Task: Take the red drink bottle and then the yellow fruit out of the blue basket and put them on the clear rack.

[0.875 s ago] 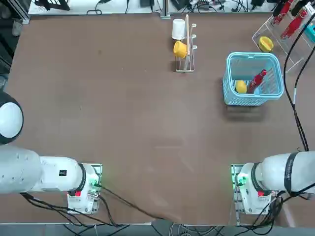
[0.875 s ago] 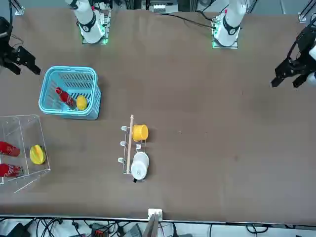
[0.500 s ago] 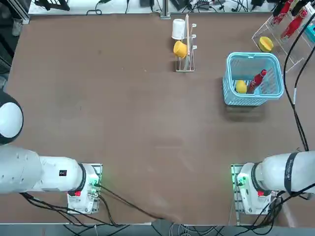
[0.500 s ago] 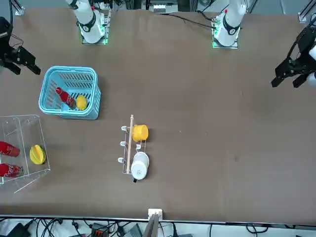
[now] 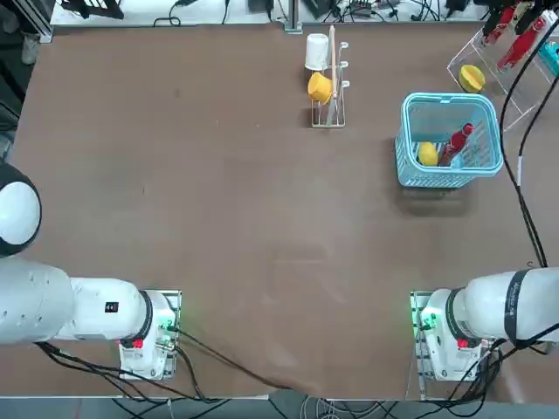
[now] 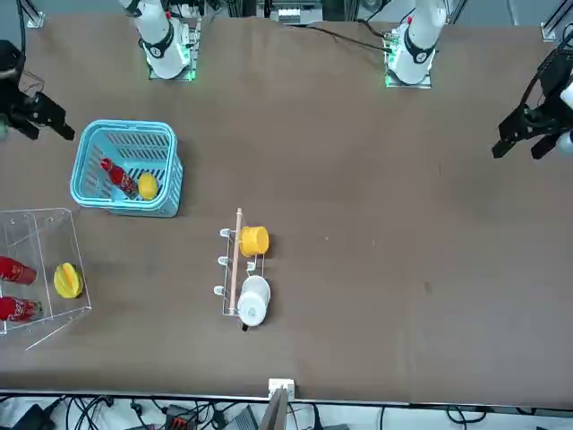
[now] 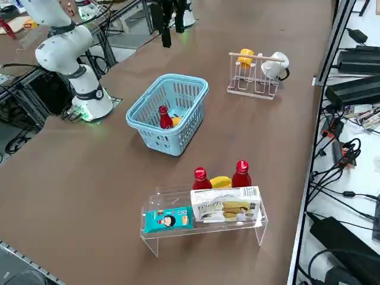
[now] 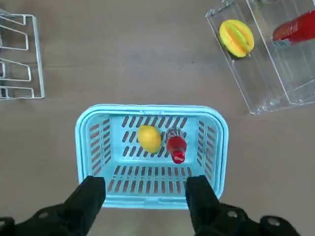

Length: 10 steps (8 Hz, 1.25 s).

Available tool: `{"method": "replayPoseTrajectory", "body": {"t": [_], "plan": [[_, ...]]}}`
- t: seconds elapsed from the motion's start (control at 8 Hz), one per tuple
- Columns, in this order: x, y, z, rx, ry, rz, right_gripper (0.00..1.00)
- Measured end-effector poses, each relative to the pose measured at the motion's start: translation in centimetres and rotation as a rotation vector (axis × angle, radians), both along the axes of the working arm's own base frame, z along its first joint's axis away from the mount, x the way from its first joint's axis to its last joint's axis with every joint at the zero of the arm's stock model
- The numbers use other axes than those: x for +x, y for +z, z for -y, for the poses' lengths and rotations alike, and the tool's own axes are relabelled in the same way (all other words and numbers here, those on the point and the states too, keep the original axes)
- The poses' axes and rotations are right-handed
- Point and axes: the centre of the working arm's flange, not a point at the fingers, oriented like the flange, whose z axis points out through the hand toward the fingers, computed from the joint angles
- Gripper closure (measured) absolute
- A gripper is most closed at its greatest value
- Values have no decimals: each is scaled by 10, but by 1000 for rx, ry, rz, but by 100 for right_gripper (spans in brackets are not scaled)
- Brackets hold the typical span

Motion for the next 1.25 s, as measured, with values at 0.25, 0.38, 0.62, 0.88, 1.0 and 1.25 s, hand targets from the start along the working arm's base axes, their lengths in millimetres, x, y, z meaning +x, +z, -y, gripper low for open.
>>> {"method": "replayPoseTrajectory", "body": {"t": [0.25, 0.38, 0.62, 0.88, 1.0, 1.25], "plan": [[1, -51, 5, -12, 14, 10, 0], [-2, -78, 11, -21, 14, 9, 0], [-15, -127, 18, -63, 30, -10, 0], [-33, -166, 24, -69, 30, -1, 0], [-43, -181, 26, -67, 27, -6, 0], [-53, -201, 30, -65, 19, 0, 3]]}}
